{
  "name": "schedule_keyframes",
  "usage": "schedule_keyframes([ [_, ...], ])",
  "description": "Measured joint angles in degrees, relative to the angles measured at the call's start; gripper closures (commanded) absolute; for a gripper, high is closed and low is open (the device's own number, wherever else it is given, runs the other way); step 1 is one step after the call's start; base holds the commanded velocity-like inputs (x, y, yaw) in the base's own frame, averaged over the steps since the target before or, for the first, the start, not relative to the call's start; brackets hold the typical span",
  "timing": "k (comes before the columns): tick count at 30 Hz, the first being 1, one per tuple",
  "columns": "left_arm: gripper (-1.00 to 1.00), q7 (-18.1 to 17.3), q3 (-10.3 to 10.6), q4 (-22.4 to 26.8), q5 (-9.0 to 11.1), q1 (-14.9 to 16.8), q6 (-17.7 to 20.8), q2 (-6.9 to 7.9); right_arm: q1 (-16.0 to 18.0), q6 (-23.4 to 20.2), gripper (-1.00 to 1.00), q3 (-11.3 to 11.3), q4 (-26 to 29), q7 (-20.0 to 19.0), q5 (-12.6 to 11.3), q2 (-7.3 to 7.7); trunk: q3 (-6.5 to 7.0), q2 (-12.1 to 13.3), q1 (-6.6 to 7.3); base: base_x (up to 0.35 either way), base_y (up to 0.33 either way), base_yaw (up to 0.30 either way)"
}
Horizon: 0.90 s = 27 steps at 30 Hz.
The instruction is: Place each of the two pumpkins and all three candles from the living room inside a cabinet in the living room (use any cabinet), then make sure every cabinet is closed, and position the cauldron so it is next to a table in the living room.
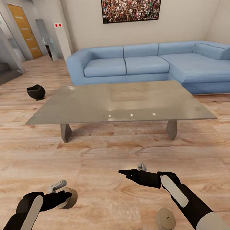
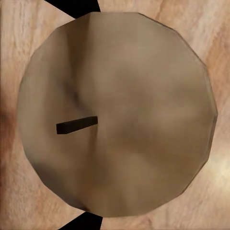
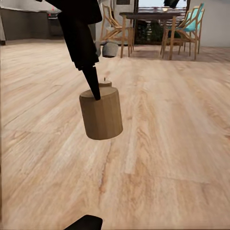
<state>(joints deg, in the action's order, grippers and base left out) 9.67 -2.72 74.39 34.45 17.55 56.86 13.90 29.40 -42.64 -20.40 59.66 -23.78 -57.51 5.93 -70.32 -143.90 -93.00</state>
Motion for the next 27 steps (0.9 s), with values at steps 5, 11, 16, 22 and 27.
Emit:
schedule_keyframes([
  [5,1.0,0.0,0.0,0.0,0.0,0.0,0.0,-0.02,0.0,0.0,-1.0,0.0,0.0,0.0,0.0,0.0,-1.11,-0.1,-0.13,0.0,0.0,0.0],
  [11,1.0,0.0,0.0,0.0,0.0,0.0,0.0,-0.02,0.0,-0.3,-1.0,0.0,-0.1,0.1,0.0,-0.04,-2.44,-0.1,-0.28,0.0,0.0,0.0],
  [16,1.0,0.0,0.0,0.0,0.0,0.0,0.0,-0.03,0.0,-0.2,-1.0,0.1,-0.1,0.3,0.0,0.0,-3.55,-0.2,-0.41,0.0,0.0,0.0],
  [22,1.0,0.0,0.0,0.0,0.0,0.0,0.0,-0.1,0.0,-0.2,-1.0,0.1,0.1,1.8,0.2,0.0,-4.88,-0.3,-0.57,0.0,0.0,0.0],
  [27,1.0,0.0,0.0,0.0,-0.1,0.0,0.0,-0.11,0.0,-0.3,-1.0,0.1,0.9,8.3,0.0,-0.02,-5.99,-0.4,-0.7,0.0,0.0,0.0],
])
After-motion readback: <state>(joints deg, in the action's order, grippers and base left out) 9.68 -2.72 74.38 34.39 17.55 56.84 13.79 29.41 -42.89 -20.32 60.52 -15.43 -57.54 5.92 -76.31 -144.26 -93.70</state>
